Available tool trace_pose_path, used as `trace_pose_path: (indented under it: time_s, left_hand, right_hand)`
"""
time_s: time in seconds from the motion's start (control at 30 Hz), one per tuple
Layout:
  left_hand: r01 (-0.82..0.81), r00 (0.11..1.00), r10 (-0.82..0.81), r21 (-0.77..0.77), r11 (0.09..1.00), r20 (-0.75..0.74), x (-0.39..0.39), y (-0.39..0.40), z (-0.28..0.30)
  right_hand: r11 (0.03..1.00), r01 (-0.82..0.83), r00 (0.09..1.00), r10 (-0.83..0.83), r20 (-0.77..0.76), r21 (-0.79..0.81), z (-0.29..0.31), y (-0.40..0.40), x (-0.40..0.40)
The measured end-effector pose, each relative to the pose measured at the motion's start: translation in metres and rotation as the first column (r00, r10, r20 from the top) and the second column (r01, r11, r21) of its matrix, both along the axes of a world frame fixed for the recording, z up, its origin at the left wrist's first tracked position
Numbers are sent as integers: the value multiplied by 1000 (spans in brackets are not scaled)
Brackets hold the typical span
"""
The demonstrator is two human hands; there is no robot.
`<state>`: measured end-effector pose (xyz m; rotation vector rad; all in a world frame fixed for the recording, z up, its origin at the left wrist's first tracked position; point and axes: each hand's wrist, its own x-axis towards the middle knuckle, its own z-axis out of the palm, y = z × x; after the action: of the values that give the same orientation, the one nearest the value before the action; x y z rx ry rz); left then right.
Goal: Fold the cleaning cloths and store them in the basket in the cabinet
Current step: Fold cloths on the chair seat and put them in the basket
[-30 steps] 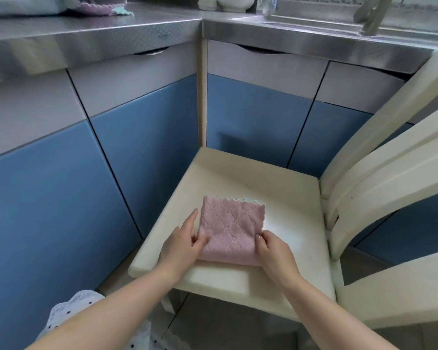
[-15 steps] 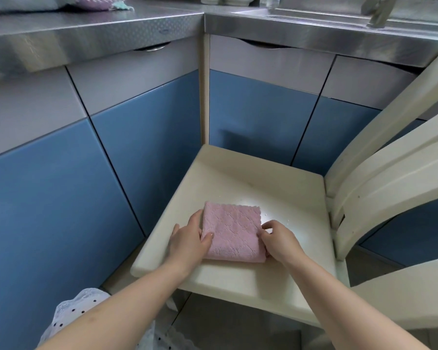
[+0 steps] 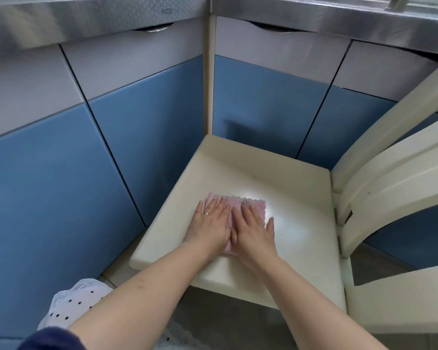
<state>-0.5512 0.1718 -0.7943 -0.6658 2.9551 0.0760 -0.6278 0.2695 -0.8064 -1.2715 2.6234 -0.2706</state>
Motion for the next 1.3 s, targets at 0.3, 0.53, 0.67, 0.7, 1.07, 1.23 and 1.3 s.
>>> trace_pose_path:
  time_s: [0.3,0.53,0.67,0.7,1.07,1.23,1.3]
  left_hand:
    - [-108,994,108,30,994,5,8,-14,-11]
    - [-175,983,180,122,977,-24,9,-13,-7]
    - [-302,945,320,208,930,-60,27,-17,0]
    - [-303,948,316,204,931,-35,31,-17,0]
    - [-201,716,690,915,351,-108,31,-8,30]
    - [-79,618,786,996,42,16,64,-14,62]
    - [-49,617,787,997,63,-20,83,-24,89]
  right_hand:
    - [993,86,996,-87,8,79,-4,26,-16]
    - [993,105,987,-112,116,60,6,24,-23]
    - [882,406,893,-327,308,-240,21,41,-31]
    - [871,432,877,-345,336,-233,24,46,-31]
    - [663,718,409,-156,899,-212,34,33,-9]
    - [651,733,303,-53,951,-197,52,22,-1]
    - [668,699,339,5,941,-255,79,4,5]
